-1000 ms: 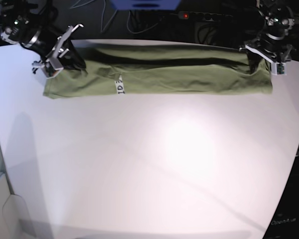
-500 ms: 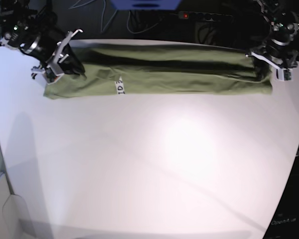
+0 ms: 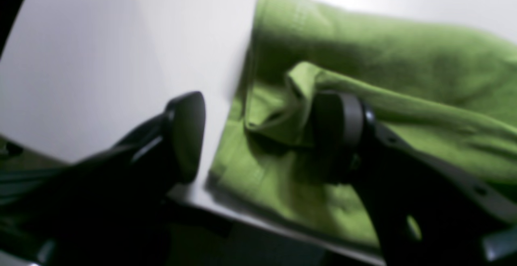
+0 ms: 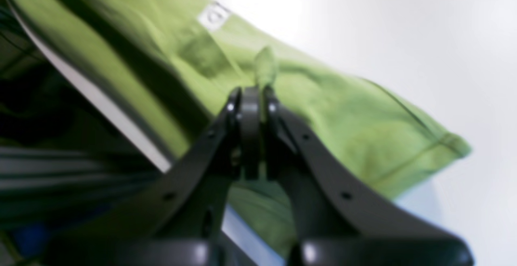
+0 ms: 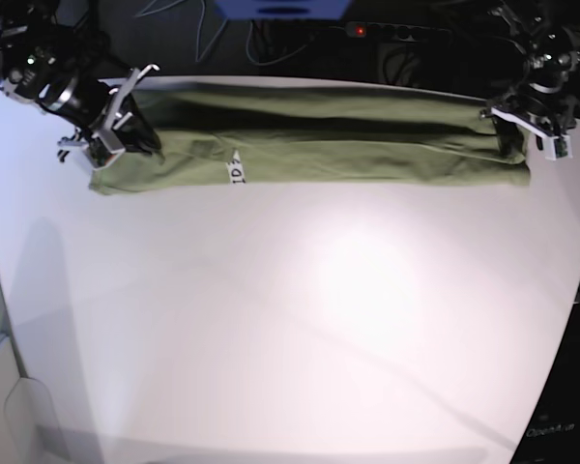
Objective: Fold the T-shirt properly
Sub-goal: 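Hold the folded strip with both grippers and pull it toward the arms, then regrip the strip's two ends with both grippers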
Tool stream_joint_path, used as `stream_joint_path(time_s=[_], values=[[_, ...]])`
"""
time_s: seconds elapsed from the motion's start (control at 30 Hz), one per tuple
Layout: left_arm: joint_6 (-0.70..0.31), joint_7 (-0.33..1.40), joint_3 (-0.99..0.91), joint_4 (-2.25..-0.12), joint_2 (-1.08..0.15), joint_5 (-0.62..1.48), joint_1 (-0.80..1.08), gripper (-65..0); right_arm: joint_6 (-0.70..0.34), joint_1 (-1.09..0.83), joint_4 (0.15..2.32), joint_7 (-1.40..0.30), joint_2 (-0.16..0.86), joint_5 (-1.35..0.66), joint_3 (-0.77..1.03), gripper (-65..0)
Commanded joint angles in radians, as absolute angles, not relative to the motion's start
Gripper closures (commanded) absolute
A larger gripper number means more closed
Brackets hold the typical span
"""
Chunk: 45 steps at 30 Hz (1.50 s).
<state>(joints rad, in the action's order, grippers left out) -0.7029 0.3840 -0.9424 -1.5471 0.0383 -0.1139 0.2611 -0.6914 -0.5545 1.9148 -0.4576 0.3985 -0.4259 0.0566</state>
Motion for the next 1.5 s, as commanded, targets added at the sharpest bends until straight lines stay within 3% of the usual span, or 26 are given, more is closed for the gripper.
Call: stream_joint_path(time_s=[0.0, 0.23, 1.0, 1.07, 1.3, 1.47], values=[[-0.698, 0.363, -0.944, -1.554, 0.03, -0.101, 0.259, -39.9, -0.698, -0.553, 1.928, -0.435, 0.4, -0.421, 0.058, -0.4], [-0.698, 0.36, -0.943, -1.498, 0.03, -0.143, 0.234, -39.9, -0.698, -0.555, 1.928, -0.435, 0.344, -0.328, 0.058, -0.3], [-0.698, 0.355, -0.944, -1.437, 0.036, -0.194, 0.191, -39.9, -0.698, -0.559, 1.928, -0.435, 0.346, -0.329, 0.058, -1.3], [-0.698, 0.355, -0.944, -1.437, 0.036, -0.194, 0.193, -39.8, -0.698, -0.561, 1.928, -0.444, 0.346, -0.329, 0.056, -7.1], [-0.698, 0.355, -0.944, -1.445, 0.036, -0.194, 0.196, -39.8, -0.698, -0.562, 1.877, -0.495, 0.346, -0.332, 0.054, -44.0], [-0.698, 0.357, -0.944, -1.446, 0.036, -0.194, 0.197, -39.8, -0.698, -0.595, 1.896, -0.49, 0.344, -0.335, 0.09, -58.3]])
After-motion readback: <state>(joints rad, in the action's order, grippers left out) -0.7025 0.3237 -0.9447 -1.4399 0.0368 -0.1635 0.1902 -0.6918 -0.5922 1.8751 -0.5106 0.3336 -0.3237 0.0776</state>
